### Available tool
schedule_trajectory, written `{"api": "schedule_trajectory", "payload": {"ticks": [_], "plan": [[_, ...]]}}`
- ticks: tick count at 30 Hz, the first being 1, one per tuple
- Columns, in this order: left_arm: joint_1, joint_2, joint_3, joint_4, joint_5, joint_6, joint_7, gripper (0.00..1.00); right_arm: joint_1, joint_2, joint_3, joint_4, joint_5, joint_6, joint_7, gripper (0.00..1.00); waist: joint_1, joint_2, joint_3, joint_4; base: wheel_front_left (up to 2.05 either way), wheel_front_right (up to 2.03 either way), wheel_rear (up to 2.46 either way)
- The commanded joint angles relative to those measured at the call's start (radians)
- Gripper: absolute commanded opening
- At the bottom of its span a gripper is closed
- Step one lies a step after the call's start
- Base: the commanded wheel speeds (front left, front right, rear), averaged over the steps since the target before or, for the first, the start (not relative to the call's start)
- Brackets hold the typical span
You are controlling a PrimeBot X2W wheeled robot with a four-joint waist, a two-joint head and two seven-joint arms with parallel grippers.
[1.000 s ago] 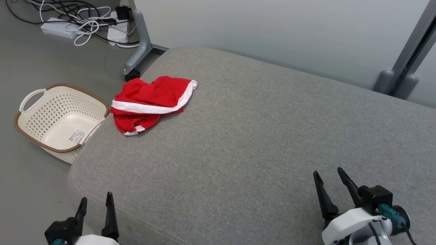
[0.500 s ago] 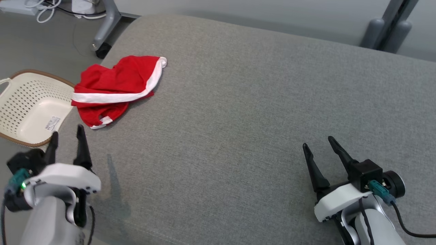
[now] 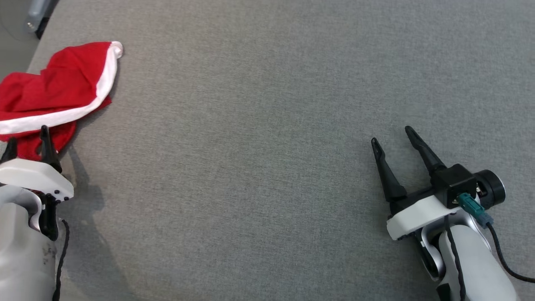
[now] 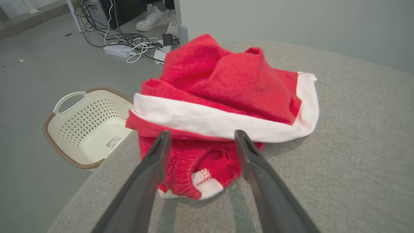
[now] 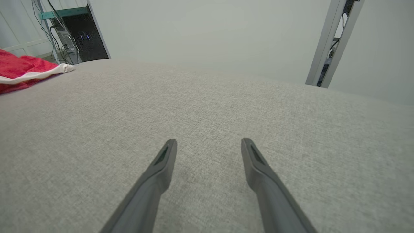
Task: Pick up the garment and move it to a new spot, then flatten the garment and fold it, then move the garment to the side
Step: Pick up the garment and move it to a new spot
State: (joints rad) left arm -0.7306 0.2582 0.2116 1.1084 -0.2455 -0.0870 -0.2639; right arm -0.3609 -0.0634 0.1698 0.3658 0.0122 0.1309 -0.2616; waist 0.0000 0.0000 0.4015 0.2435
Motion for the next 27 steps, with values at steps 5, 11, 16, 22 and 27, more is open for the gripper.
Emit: {"api": "schedule_trajectory", "payload": {"ticks": [5, 11, 16, 22, 27], "plan": [[-0.065, 0.022, 0.03, 0.036, -0.027, 0.022, 0.0, 1.0, -0.01, -0.018, -0.015, -0.011, -0.008, 0.0, -0.002, 1.0, 0.0, 0.0, 0.065, -0.056, 0.0, 0.0, 0.0], [-0.101, 0.036, 0.074, 0.029, -0.052, 0.053, 0.0, 0.57, -0.014, -0.017, -0.019, -0.021, -0.011, 0.0, -0.001, 1.0, 0.0, 0.0, 0.093, -0.084, 0.0, 0.0, 0.0], [-0.107, 0.04, 0.091, -0.01, -0.052, 0.051, 0.0, 0.0, -0.01, -0.015, -0.031, -0.018, -0.004, 0.0, -0.001, 1.0, 0.0, 0.0, 0.101, -0.095, 0.0, 0.0, 0.0], [-0.114, 0.02, 0.079, -0.151, -0.02, -0.003, 0.0, 0.0, -0.013, -0.003, -0.055, -0.024, 0.016, 0.0, -0.001, 1.0, 0.0, 0.0, 0.072, -0.095, 0.0, 0.0, 0.0], [-0.123, -0.016, 0.034, -0.265, 0.015, -0.034, 0.0, 0.0, -0.006, 0.008, -0.055, -0.019, 0.042, 0.0, -0.002, 1.0, 0.0, 0.0, 0.01, -0.106, 0.0, 0.0, 0.0]]}}
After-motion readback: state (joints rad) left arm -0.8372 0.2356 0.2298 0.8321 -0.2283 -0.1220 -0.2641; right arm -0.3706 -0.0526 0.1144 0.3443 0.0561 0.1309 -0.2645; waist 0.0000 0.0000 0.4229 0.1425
